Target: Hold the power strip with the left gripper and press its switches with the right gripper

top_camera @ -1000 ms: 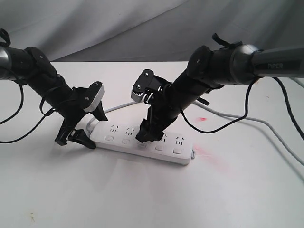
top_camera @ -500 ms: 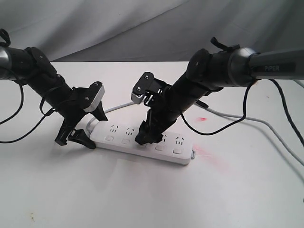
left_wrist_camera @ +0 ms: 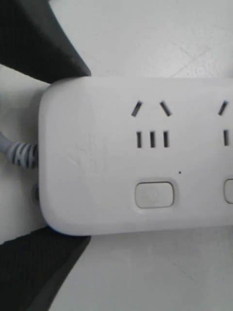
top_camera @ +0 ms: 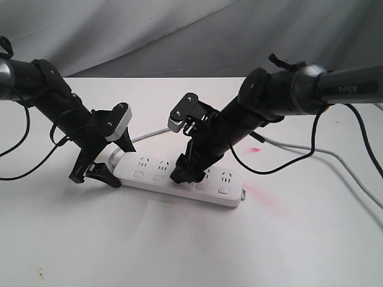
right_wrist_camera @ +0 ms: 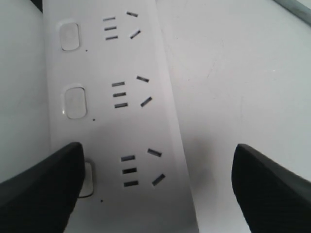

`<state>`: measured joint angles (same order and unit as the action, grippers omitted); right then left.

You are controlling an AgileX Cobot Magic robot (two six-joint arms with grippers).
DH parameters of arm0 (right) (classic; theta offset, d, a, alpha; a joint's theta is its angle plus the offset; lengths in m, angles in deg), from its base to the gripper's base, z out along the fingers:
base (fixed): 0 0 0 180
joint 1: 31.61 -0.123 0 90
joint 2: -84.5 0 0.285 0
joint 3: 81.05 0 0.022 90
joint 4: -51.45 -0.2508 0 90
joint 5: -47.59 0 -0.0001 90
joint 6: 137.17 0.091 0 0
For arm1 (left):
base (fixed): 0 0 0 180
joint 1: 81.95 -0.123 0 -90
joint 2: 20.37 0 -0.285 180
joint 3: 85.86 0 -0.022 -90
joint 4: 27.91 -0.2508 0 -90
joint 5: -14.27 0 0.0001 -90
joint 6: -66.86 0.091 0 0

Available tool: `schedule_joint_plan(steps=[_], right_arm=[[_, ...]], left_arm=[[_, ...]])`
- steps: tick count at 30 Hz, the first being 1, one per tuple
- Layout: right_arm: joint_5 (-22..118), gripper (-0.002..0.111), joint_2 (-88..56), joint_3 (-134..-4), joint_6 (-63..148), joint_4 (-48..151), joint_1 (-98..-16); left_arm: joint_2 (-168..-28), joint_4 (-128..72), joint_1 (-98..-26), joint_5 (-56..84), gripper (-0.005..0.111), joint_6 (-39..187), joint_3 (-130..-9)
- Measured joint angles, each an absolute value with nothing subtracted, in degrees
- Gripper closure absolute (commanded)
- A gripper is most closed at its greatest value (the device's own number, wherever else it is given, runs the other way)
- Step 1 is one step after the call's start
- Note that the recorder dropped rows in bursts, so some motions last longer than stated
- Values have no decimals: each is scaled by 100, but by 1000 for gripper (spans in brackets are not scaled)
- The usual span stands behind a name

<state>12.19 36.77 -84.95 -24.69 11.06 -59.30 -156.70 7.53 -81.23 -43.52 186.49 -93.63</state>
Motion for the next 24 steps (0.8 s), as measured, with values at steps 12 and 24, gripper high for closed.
schedule_joint_plan(steps=[12, 24], right_arm=[[1292, 33, 3675, -8495, -2469, 1220, -5930], [1361, 33, 3407, -8395, -2505, 1429, -5930]], left_arm=[[-15670, 753, -8123, -4352, 75, 18649, -9363], [-15670, 753, -8123, -4352, 75, 18649, -9363]])
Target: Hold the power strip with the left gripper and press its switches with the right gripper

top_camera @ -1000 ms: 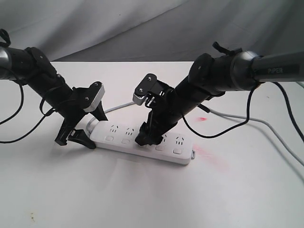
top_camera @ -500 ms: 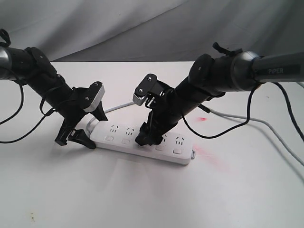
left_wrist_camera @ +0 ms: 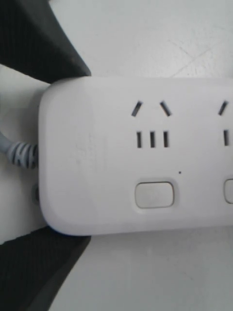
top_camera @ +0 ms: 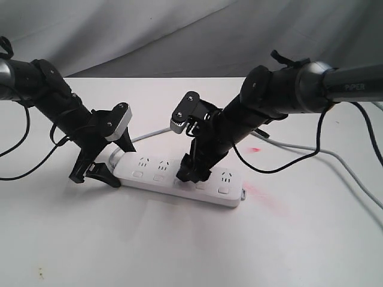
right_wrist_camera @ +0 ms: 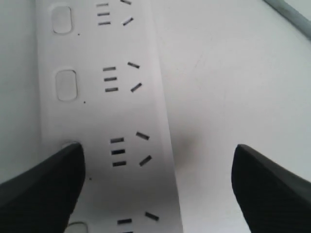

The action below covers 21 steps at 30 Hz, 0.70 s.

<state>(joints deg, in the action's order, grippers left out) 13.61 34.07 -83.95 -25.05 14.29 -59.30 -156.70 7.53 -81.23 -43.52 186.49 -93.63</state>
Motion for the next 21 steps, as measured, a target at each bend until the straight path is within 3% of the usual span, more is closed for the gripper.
schedule_joint_plan(steps=[8, 21], right_arm=[[1262, 33, 2655, -8384, -2799, 1187, -5758], [1219, 33, 2600, -7747, -3561, 490, -5562]], left_arm=[[-15670, 753, -8123, -4352, 75, 18649, -9363], [-15670, 753, -8123, -4352, 75, 18659, -9363]])
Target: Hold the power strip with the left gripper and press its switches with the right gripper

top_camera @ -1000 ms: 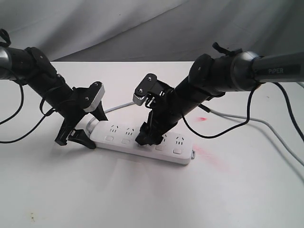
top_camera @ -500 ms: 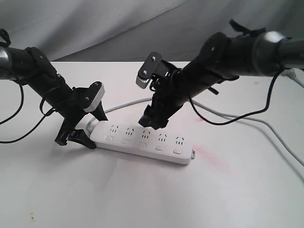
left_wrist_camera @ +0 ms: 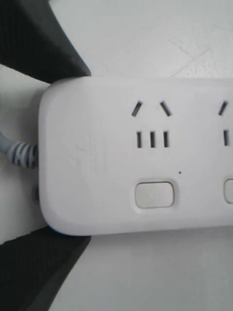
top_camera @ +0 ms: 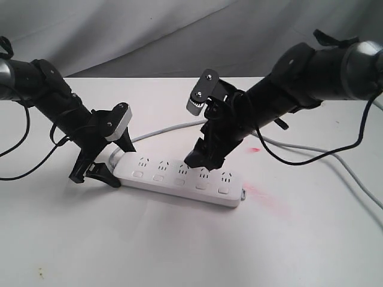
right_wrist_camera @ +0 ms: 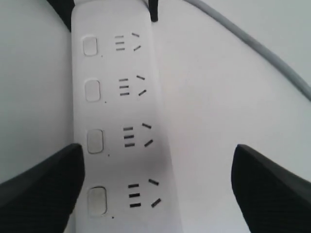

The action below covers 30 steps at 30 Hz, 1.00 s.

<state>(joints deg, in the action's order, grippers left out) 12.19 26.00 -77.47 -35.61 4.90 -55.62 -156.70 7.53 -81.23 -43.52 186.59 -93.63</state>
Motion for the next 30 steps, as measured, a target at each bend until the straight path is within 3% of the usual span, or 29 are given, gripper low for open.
schedule_joint_plan(steps=[30], right_arm=[[1951, 33, 2808, -7122, -3863, 223, -5562]], left_arm=[[-15670, 753, -8123, -4352, 75, 18659, -9363]])
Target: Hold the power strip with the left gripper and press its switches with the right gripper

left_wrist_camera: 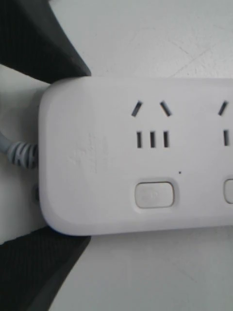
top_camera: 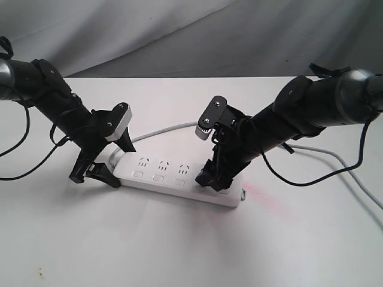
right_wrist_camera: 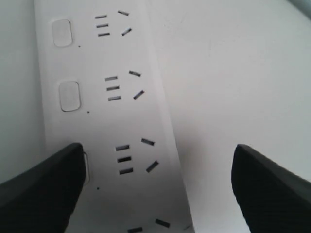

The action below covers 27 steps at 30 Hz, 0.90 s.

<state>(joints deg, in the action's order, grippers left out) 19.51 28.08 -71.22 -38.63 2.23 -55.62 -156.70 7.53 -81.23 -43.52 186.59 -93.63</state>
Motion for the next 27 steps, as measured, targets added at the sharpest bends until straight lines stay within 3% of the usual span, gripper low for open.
schedule_joint_plan(steps=[27], right_arm=[[2167, 33, 2781, -6867, -3824, 35, -5562]], left_arm=[[-15670, 753, -8123, -4352, 75, 18659, -9363]])
